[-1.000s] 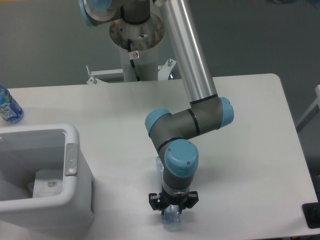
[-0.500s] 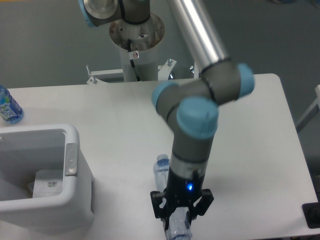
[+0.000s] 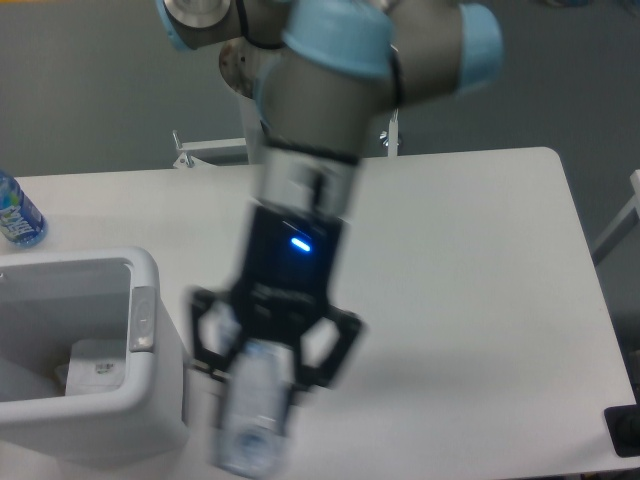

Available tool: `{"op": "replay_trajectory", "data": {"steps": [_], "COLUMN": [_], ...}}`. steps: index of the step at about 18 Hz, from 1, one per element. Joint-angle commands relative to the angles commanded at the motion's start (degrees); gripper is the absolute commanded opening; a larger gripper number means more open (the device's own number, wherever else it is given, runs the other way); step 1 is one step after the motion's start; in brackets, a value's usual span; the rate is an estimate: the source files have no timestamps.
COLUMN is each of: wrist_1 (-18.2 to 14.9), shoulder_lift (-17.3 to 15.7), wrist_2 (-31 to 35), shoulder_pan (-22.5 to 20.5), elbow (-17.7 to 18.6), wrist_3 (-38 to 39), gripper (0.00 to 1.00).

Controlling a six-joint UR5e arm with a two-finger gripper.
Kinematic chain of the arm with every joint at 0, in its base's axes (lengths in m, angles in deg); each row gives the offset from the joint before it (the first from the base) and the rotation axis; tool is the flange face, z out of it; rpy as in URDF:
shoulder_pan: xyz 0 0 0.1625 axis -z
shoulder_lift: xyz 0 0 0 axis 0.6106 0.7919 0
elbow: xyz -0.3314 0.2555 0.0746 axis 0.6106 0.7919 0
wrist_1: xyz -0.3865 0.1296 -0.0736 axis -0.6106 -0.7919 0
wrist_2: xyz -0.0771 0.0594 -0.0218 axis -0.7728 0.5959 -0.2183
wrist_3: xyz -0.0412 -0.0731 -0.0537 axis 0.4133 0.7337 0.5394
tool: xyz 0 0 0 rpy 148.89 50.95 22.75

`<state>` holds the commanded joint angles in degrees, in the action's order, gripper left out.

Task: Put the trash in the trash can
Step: 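Lift the bottle and carry it over the trash bin, then open the gripper to release the bottle into the bin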

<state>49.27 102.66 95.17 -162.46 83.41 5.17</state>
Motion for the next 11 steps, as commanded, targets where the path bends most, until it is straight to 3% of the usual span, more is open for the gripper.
{"op": "replay_trajectory", "data": {"steps": [6, 7, 9, 11], "wrist_1": [0.4, 0.4, 0.3, 0.3], "shoulder_lift": [1.2, 1.2, 0.8, -0.4], "wrist_2": [0.1, 0.1, 0.1, 0.2], "shoulder_pan": [5.7, 6.0, 6.2, 6.2], "elbow": [2.1, 2.6, 3.4, 4.7], "wrist_3": [-1.1, -1.7, -2.5, -2.3], "gripper": [0.57, 0.62, 1.00, 1.00]}}
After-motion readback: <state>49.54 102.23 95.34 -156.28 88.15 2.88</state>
